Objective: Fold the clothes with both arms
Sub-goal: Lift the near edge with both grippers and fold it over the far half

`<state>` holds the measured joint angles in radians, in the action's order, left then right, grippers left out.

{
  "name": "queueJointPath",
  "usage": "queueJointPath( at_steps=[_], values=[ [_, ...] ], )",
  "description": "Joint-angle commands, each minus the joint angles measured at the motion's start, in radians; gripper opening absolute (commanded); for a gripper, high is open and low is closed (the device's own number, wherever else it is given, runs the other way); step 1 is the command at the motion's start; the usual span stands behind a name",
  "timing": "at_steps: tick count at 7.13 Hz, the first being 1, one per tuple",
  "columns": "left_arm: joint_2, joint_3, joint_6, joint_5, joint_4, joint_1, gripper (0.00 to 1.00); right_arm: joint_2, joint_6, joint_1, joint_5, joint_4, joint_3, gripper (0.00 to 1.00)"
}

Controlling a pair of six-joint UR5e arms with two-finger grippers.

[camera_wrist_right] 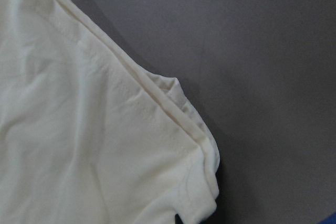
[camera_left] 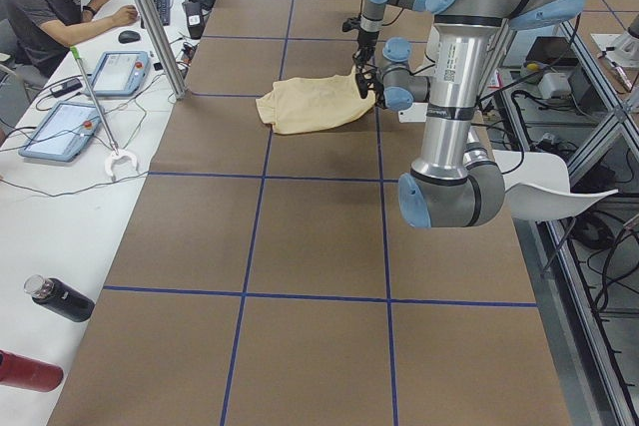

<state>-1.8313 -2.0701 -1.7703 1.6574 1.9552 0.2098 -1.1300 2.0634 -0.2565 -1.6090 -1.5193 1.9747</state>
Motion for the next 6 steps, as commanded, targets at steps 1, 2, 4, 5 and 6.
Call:
queueJointPath(
  at_steps=[1, 2, 4, 5, 6],
  values=[
    [-0.032, -0.002, 0.011, 0.002, -0.007, 0.101, 0.0, 0.041, -0.072, -0.096, -0.017, 0.002, 0.0, 0.0],
    [-0.055, 0.004, 0.014, 0.028, -0.016, 0.167, 0.0, 0.064, -0.084, -0.131, -0.035, 0.002, -0.004, 0.0],
    [-0.103, 0.045, 0.093, 0.084, -0.058, 0.285, 0.0, 0.093, -0.19, -0.199, -0.034, 0.005, -0.04, 0.0],
    [-0.127, 0.092, 0.127, 0.087, -0.058, 0.337, 0.0, 0.155, -0.206, -0.24, -0.034, 0.004, -0.121, 0.0],
    [-0.155, 0.157, 0.162, 0.087, -0.053, 0.394, 0.0, 0.208, -0.213, -0.281, -0.037, 0.007, -0.207, 0.0]
  ],
)
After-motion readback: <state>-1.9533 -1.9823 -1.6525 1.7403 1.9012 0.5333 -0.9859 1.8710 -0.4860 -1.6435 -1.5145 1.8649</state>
